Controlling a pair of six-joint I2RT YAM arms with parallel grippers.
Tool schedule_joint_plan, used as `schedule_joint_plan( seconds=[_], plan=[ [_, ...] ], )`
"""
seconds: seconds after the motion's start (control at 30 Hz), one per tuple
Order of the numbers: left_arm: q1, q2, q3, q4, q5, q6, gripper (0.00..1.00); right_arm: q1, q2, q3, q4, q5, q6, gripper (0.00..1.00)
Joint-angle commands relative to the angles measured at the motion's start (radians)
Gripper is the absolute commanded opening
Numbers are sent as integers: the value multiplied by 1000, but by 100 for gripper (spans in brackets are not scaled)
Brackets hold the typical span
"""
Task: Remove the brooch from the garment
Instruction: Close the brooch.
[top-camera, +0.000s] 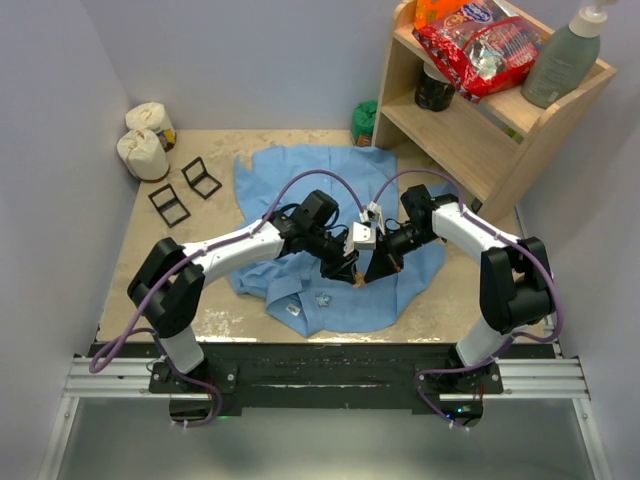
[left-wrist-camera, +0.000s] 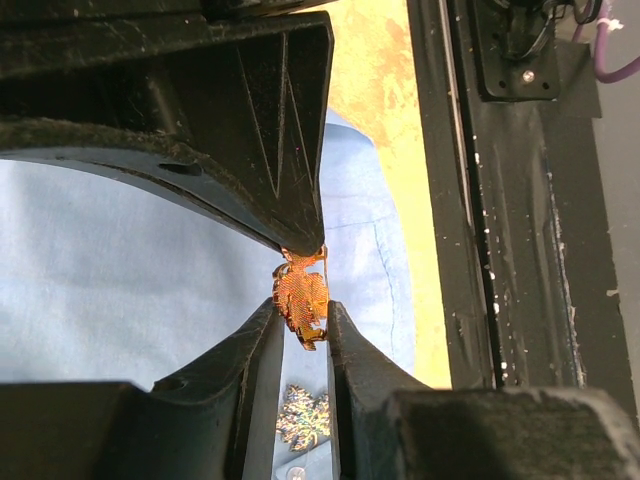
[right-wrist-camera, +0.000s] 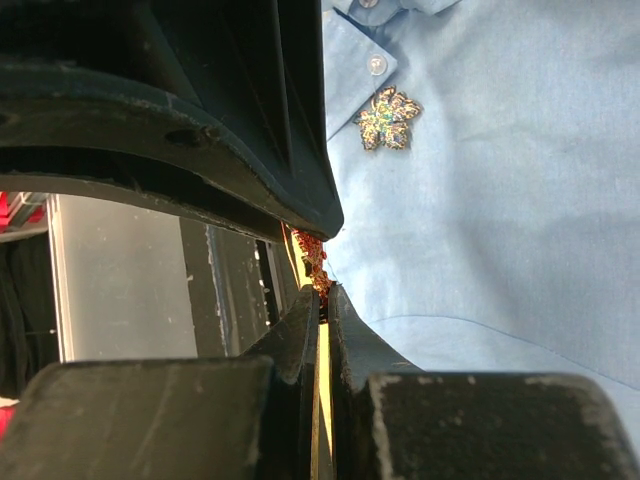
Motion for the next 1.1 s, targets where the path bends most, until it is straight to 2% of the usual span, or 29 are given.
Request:
schedule_joint_plan(
  seconds=[0.0,0.07,0.1,0.2,0.73,0.8,1.07],
  plan=[
    [-36,-18,-4,-35,-1,33,11,-11,-32,3,58,-9,19,0],
    [-36,-24,-2,-32,10,30,17,-12,-34,3,62,-8,22,0],
    [-36,-26,-2,-29,18,27,30,-12,-35,3,63,-6,24,0],
    [-36,-30,-1,-11,35,4,43,-11,-37,0,66,-5,27,0],
    [-57,-10,-10,52,4,-68,44,-11,-41,-3,86,9,47,0],
    [-60,-7,-12,60,-1,-71,54,-12,-41,-3,86,11,49,0],
    [-63,13,-15,72,10,-79,55,-12,-47,-4,86,8,44,0]
  ],
)
